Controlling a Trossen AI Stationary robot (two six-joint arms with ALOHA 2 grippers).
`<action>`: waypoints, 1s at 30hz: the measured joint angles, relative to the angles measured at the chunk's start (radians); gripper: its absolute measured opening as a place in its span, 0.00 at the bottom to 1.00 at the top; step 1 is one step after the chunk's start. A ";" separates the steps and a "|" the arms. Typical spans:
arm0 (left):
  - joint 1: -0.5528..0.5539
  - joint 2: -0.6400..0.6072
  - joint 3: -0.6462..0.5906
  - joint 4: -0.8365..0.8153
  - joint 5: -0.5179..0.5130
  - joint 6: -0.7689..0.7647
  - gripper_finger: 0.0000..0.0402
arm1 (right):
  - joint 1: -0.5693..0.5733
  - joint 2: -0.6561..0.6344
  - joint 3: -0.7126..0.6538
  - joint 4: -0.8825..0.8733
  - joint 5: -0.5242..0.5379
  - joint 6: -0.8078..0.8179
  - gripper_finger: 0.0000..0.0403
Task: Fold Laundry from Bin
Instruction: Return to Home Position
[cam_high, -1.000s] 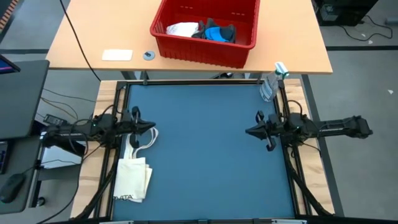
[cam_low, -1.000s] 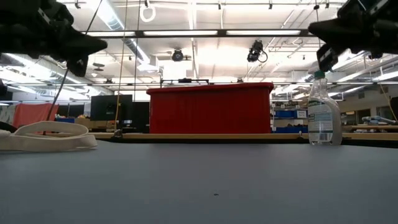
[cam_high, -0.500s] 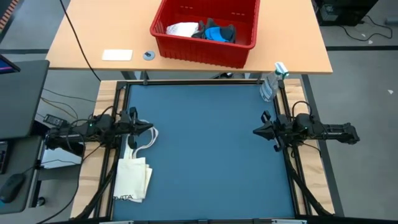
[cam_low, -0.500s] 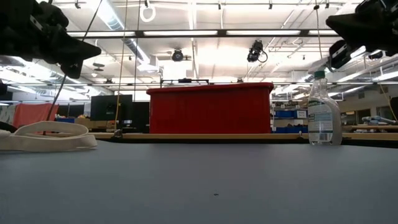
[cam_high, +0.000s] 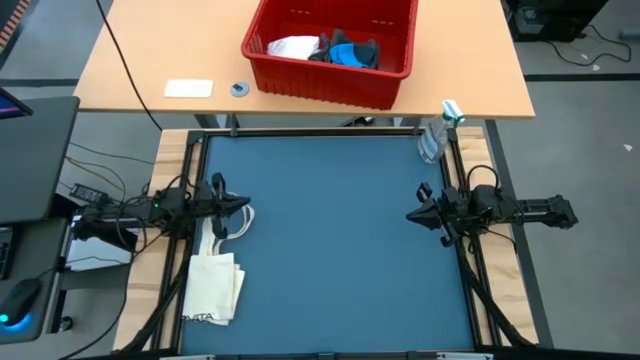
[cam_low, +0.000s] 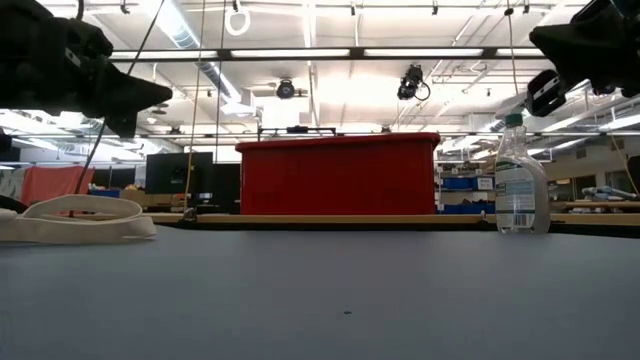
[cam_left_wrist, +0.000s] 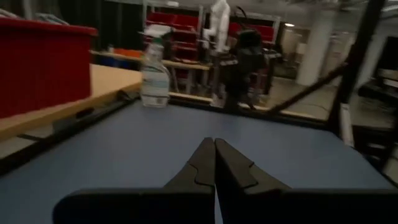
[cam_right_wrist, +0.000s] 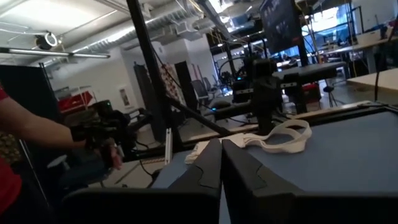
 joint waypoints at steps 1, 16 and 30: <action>0.001 0.000 0.000 0.001 -0.011 0.001 0.01 | 0.000 0.000 0.000 -0.003 0.000 0.000 0.05; 0.000 0.000 0.000 -0.014 -0.015 -0.024 0.01 | 0.000 0.000 0.000 -0.002 0.000 -0.006 0.12; 0.000 0.000 -0.001 -0.014 -0.015 -0.024 0.01 | 0.000 0.000 0.000 -0.002 0.000 -0.007 0.12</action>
